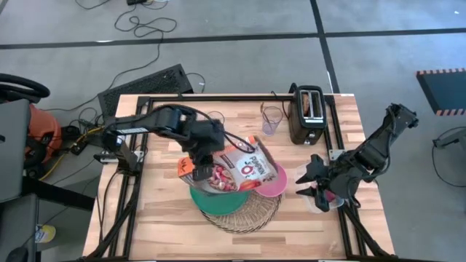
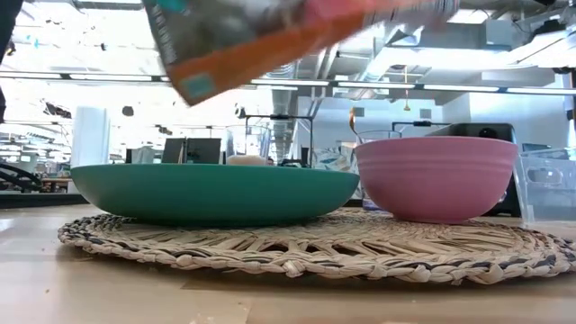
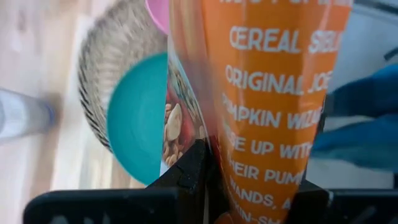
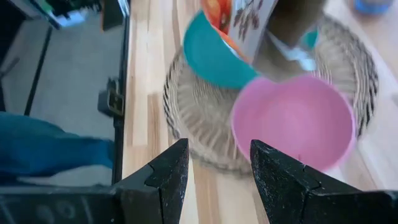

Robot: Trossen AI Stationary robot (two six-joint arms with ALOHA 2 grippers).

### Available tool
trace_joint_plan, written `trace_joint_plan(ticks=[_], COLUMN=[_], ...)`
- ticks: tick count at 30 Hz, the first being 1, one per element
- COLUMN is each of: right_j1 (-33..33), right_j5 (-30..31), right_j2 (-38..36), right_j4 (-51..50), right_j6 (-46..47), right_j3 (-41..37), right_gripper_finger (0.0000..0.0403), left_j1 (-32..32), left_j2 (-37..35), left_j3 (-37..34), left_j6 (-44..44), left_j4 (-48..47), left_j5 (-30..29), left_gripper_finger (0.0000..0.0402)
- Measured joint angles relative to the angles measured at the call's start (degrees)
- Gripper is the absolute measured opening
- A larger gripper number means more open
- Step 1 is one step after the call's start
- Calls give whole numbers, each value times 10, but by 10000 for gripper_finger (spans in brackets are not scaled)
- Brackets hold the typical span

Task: Arrange a breakfast setting
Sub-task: Pour the cereals from the box into the pink bowl

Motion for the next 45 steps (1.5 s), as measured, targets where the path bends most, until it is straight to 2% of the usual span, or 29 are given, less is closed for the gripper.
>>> trace_joint_plan(ticks=[9,16,22,28,36,40,45], right_j1=[-47,-122,-185,-209,-234,-240,-245], right_j5=[11,11,-7,0,42,57,86], right_j2=[-16,19,93,180,273,282,267], right_j4=[152,352,512,676,644,608,556], right_j6=[-76,-152,-162,-260,-376,-405,-406], right_j3=[2,3,3,24,151,191,199], right_gripper_finger=[198,206,267,331,385,394,394], left_j1=[-27,-27,-27,-26,-14,-14,-14], left_j2=[-96,-170,-211,-235,-242,-243,-244], left_j3=[10,1,1,1,1,2,0], left_j6=[5,62,103,111,106,104,95], left_j4=[4,73,102,115,126,134,134], left_j5=[-88,-101,-104,-123,-130,-131,-132], left_gripper_finger=[49,49,50,50,50,50,50])
